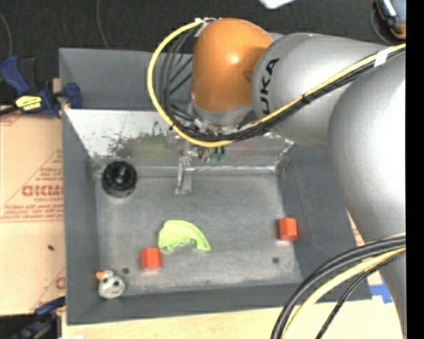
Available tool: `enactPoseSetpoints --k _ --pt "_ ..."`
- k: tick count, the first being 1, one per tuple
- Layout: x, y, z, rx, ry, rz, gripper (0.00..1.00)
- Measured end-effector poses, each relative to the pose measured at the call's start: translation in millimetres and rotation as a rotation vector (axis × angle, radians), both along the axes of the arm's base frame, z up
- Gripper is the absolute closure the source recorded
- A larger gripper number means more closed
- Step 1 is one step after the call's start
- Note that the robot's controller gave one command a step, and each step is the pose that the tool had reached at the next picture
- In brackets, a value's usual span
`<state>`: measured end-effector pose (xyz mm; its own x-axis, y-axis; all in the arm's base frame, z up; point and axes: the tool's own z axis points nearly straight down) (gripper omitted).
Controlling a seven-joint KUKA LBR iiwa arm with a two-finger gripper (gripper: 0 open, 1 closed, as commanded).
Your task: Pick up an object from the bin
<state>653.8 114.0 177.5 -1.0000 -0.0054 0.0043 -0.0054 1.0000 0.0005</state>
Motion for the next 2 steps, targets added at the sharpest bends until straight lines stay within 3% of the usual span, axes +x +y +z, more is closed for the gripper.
enactPoseSetpoints --k 1,2 --pt "1.7 -0.6 5.6 0.001 -0.009 -0.003 0.00" --pt "-77.6 -26.3 -109.9 0.001 0.003 -0.080 0.00"
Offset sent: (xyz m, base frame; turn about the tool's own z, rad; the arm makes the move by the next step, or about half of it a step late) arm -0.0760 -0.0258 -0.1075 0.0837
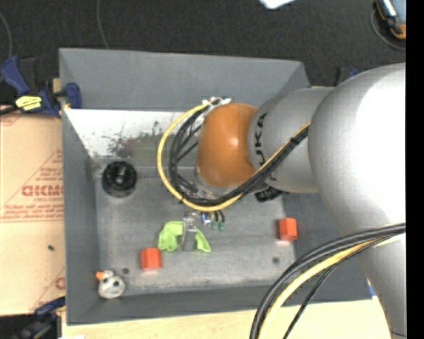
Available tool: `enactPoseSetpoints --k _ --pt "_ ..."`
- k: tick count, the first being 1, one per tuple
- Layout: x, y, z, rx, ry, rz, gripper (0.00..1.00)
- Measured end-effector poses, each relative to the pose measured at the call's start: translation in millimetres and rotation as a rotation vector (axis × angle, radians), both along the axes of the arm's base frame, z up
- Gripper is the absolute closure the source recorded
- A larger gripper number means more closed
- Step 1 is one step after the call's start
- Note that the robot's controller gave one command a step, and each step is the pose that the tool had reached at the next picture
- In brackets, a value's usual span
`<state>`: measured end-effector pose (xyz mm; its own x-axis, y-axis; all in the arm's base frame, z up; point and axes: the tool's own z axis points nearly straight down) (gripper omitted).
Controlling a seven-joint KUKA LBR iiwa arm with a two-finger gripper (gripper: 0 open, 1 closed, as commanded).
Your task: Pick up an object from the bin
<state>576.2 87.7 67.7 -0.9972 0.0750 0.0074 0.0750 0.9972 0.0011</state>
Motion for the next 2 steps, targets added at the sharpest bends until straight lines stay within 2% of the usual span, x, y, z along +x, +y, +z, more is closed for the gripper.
enactPoseSetpoints --k 1,2 --pt "-2.8 -3.7 98.0 -0.001 -0.023 0.273 0.00" --pt "1.1 -1.3 14.9 0.001 -0.007 0.039 0.00"
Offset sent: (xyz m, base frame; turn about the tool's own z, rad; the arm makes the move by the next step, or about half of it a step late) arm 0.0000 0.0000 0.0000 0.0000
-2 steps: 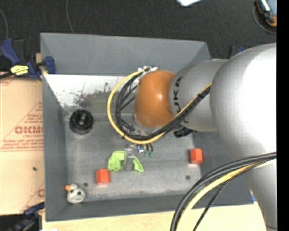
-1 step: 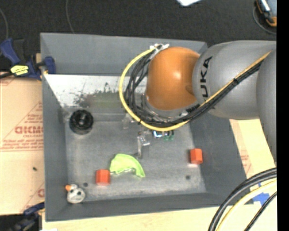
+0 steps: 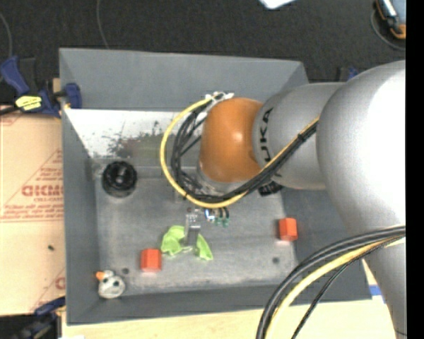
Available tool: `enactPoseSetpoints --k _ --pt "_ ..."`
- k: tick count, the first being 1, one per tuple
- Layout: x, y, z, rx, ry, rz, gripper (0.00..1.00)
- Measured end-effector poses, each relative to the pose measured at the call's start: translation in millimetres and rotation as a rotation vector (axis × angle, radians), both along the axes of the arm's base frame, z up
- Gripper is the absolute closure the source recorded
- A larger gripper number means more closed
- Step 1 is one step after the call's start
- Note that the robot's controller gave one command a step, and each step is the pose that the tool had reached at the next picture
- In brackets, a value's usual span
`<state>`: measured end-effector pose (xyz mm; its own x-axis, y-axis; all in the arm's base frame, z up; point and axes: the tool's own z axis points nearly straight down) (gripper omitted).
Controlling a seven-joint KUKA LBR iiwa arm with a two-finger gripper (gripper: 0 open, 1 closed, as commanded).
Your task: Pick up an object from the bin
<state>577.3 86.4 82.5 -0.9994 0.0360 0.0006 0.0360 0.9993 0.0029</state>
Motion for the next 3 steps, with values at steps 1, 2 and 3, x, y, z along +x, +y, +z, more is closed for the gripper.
enactPoseSetpoints --k 1,2,3 --pt "-32.5 11.8 -11.1 -0.001 -0.021 0.106 0.00" --pt "-20.6 4.2 -11.4 0.002 -0.005 -0.154 1.00" --pt "-20.6 4.2 -11.4 0.002 -0.005 -0.154 1.00"
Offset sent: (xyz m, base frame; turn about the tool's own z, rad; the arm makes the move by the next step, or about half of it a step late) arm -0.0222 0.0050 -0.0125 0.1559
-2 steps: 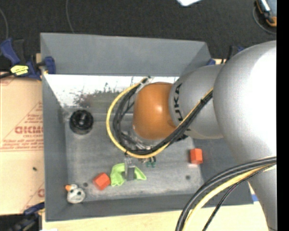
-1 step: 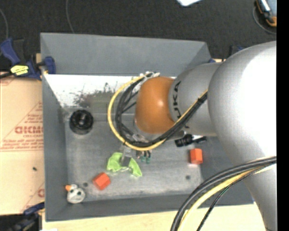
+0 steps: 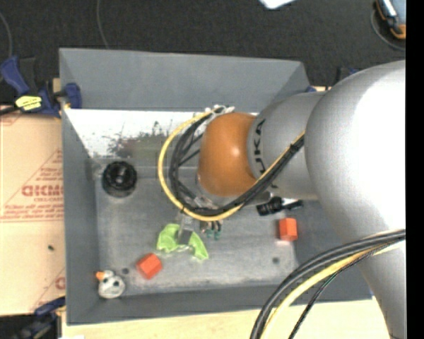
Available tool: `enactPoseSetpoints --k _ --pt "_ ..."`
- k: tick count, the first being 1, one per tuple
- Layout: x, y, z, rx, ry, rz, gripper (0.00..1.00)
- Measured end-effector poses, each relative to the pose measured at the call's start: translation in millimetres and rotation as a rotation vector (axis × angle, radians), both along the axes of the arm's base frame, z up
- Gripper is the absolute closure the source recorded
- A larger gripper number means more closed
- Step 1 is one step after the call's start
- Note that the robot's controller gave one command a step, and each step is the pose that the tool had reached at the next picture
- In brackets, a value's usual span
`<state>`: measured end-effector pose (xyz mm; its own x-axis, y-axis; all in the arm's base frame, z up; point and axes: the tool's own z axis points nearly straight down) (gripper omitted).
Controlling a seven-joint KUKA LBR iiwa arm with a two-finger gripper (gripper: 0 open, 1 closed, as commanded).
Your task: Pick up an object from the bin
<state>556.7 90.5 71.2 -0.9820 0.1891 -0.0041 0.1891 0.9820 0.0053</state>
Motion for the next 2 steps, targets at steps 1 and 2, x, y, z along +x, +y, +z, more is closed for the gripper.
enactPoseSetpoints --k 1,2 --pt "-0.9 -0.2 3.0 0.000 0.002 0.000 1.00" --pt "-1.4 -0.6 16.2 0.000 0.003 -0.001 1.00"
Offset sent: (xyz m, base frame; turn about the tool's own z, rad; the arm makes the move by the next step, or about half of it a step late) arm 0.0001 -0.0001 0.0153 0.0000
